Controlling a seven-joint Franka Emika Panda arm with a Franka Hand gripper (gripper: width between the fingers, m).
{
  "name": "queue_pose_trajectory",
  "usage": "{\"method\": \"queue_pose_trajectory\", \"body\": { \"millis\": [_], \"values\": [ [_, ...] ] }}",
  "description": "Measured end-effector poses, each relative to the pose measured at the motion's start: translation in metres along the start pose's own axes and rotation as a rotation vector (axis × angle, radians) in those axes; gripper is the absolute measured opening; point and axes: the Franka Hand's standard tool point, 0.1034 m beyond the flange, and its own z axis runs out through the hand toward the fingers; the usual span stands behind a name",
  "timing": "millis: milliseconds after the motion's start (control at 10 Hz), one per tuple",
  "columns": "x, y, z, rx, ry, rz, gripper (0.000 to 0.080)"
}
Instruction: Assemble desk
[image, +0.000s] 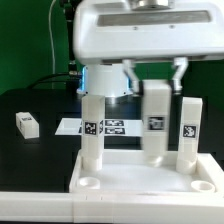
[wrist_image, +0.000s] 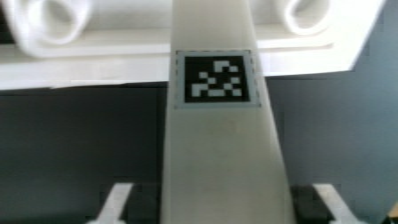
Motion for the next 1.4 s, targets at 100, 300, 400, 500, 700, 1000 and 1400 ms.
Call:
{"method": "queue_pose_trajectory", "body": {
  "millis": [100,300,400,500,700,1000,1400],
  "values": [
    [0.000,-0.019,0.001,0.008,0.028,-0.005,0.0291],
    [0.000,-0.013,0.002,0.003,0.025,-0.013,0.0291],
    [0.007,-0.012,-0.001,-0.011,0.149,-0.022,0.0291],
    [0.002,-0.012,0.003,-0.017,0.177,-0.027,0.0291],
    [0.000,-0.027,0.006,-0.009,0.184,-0.056,0.0291],
    [-0.001,-0.028,0.009,-0.009,0.174,-0.057,0.0291],
    [-0.010,-0.040,0.019,-0.007,0.163,-0.098,0.0291]
  ]
}}
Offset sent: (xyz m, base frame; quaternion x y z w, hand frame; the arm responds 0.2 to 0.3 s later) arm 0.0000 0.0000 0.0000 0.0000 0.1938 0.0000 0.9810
